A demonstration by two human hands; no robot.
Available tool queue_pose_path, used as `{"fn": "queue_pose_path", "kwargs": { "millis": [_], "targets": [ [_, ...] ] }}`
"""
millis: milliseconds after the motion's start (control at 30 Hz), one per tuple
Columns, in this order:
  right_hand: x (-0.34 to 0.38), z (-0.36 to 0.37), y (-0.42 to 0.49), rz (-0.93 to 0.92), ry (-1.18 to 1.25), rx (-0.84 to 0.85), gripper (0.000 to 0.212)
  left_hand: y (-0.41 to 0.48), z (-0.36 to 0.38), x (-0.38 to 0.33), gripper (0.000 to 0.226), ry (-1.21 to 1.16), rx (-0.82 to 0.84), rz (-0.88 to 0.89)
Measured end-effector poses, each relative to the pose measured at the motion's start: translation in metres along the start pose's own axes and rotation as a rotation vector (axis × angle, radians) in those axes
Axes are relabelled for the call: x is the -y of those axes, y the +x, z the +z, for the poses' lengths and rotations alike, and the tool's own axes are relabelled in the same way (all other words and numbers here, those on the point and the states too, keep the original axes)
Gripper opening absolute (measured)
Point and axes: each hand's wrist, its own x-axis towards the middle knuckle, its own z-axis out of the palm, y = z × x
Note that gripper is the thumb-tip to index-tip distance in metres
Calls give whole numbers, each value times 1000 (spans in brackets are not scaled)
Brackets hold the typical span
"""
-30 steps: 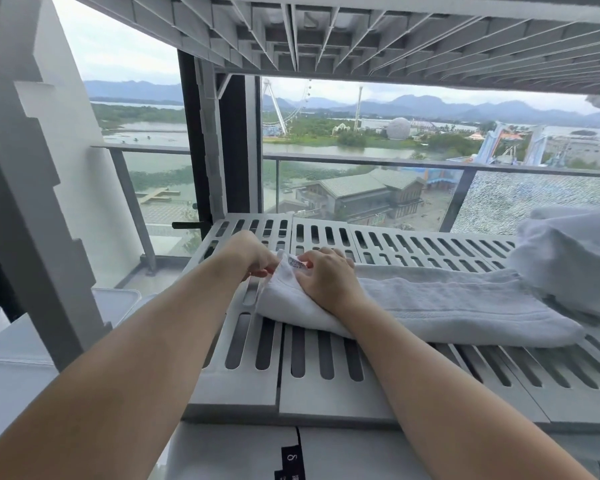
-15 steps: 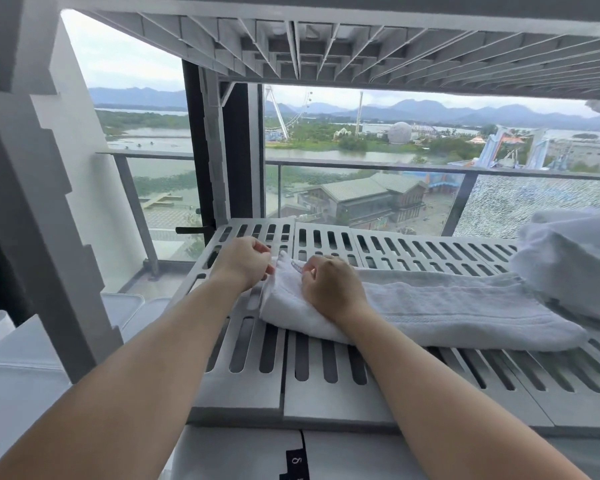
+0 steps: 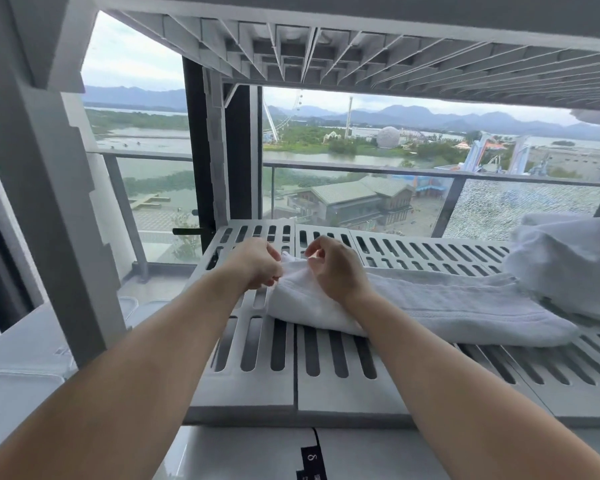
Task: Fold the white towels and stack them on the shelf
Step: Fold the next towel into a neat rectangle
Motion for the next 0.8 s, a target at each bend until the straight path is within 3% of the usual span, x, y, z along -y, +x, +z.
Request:
{"fn": "queue_pose_path", "kwargs": {
  "millis": [200,300,433,600,800],
  "targets": [
    [-10,13,-2,-74,-100,144,6,12,0,8,10,150,58,-8],
    [-12,12,-1,-16,-112,97,11,17,9,3,16,331,-115,75],
    [-15,7,1,137,17,-10,11,4,28,-16,24,405,-359,354],
    [-30,-34,7,284,63,-218,18,-4,55,-44,34,540,-150,429],
    [-80,-95,-17,464,-123,-207,21,-10,106,-78,35,522,43,545]
  ]
}}
